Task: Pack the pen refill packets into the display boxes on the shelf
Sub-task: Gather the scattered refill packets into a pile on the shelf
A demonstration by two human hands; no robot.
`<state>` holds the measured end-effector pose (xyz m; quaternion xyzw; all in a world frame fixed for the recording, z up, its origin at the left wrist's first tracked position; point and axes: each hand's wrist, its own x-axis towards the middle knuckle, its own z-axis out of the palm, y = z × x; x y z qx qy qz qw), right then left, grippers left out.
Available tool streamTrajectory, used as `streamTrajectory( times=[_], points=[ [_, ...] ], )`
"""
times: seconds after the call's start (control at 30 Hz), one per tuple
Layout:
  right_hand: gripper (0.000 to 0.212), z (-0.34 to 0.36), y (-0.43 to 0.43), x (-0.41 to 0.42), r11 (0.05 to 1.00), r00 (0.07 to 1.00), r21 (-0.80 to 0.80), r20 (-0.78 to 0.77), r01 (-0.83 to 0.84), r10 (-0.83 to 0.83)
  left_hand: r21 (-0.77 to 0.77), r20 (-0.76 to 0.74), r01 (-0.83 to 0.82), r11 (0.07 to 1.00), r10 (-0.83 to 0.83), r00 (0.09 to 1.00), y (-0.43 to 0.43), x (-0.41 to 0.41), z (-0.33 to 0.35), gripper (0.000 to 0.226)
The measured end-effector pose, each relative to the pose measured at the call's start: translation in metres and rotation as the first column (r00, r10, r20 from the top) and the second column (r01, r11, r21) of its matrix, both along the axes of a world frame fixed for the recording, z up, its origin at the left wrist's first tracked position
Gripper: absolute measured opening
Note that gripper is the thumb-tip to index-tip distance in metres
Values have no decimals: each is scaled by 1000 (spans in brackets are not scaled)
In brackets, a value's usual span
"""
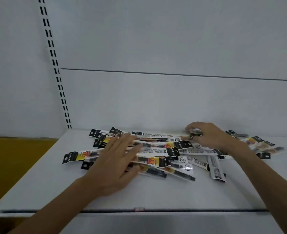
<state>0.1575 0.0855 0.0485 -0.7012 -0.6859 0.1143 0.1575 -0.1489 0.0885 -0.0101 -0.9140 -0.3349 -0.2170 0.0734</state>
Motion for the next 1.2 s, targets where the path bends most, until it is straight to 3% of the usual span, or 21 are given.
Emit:
streamTrajectory(
  times=[0.1,0.17,0.27,0.37,0.43,0.53,0.63,0.7,0.8,0.93,1.07,1.13,1.2],
  points=[
    [65,-5,-17,14,974,997,-211,-22,-79,76,36,-216,29,999,-21,976,-9,13,1,85],
    [68,-12,-22,17,961,993,-253,10,-113,120,-17,-202,29,999,-32,979,-5,22,2,90],
    [40,-20,-13,28,998,994,-45,99,-34,38,-91,-227,-24,996,3,974,8,29,0,84],
    [18,-26,-4,40,990,993,84,27,111,-114,-113,-209,-57,992,33,977,15,31,-1,86],
    [16,-29,0,46,969,977,124,-60,212,-206,-98,-171,-68,993,51,984,18,31,-2,87],
    [21,-22,5,50,899,957,335,-44,283,-285,-24,-132,-55,998,51,990,17,34,1,84],
    [29,-3,5,26,875,973,428,-144,227,-182,-7,-125,-77,997,76,989,19,38,-2,88],
    [30,3,5,-6,923,997,385,-76,13,17,83,-134,-83,993,94,987,18,45,3,93],
    [46,-6,7,-39,967,974,131,-22,-219,224,140,-133,16,990,3,991,22,55,7,101],
    [30,-8,6,-8,988,992,149,-117,-28,46,27,-181,5,1000,0,983,25,64,5,96],
    [25,-23,-3,30,997,1000,-72,4,25,-25,-51,-167,-37,998,28,986,29,64,3,95],
    [20,-28,-4,38,998,998,-41,-45,52,-54,-17,-131,-32,999,30,991,29,66,3,90],
    [23,-26,-1,41,996,998,73,7,60,-61,0,-127,-50,999,49,991,29,67,5,87]
  ],
)
